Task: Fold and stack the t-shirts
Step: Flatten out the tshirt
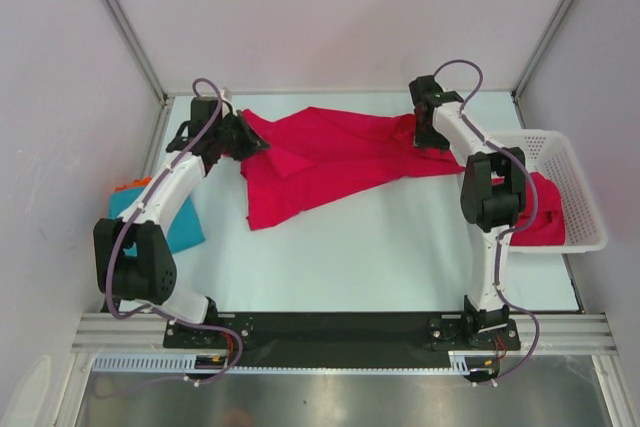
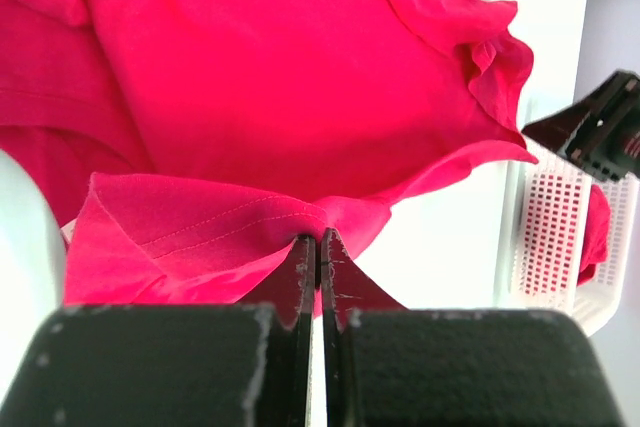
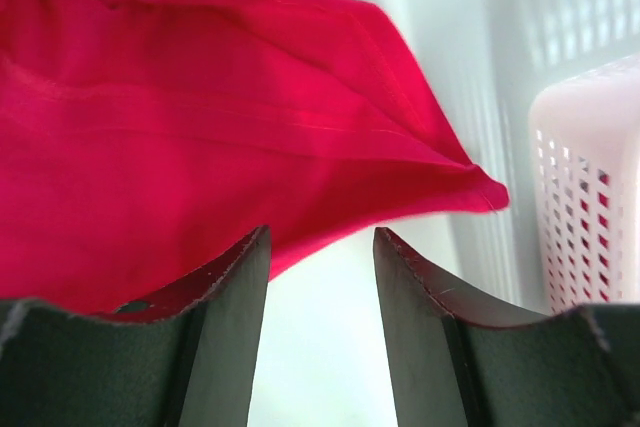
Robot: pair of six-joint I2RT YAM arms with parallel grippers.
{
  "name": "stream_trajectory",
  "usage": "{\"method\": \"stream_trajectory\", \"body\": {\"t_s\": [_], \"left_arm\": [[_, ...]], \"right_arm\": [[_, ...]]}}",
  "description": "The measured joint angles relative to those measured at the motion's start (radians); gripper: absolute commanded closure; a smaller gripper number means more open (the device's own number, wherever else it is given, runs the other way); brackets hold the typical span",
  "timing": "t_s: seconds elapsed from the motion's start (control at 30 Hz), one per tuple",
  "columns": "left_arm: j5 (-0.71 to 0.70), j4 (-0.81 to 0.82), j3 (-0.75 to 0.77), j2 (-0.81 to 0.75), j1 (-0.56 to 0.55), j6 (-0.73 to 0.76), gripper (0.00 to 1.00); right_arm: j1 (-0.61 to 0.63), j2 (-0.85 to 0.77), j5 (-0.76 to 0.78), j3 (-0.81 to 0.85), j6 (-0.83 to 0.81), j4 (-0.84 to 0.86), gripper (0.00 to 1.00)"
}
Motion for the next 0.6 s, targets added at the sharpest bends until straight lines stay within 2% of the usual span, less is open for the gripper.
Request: {"method": "stream_trajectory", "body": {"t_s": [0.2, 0.6], "left_arm": [[0.000, -0.027, -0.032, -0.053, 0.024, 0.015, 1.00], [0.007, -0.048, -0.068, -0.071, 0.071, 0.031, 1.00]], "right_arm": [[0.016, 0.010, 0.009, 0.005, 0.000, -0.014, 0.49], [-0.047, 0.008, 0.036, -0.132, -0.007, 0.002, 0.49]]}}
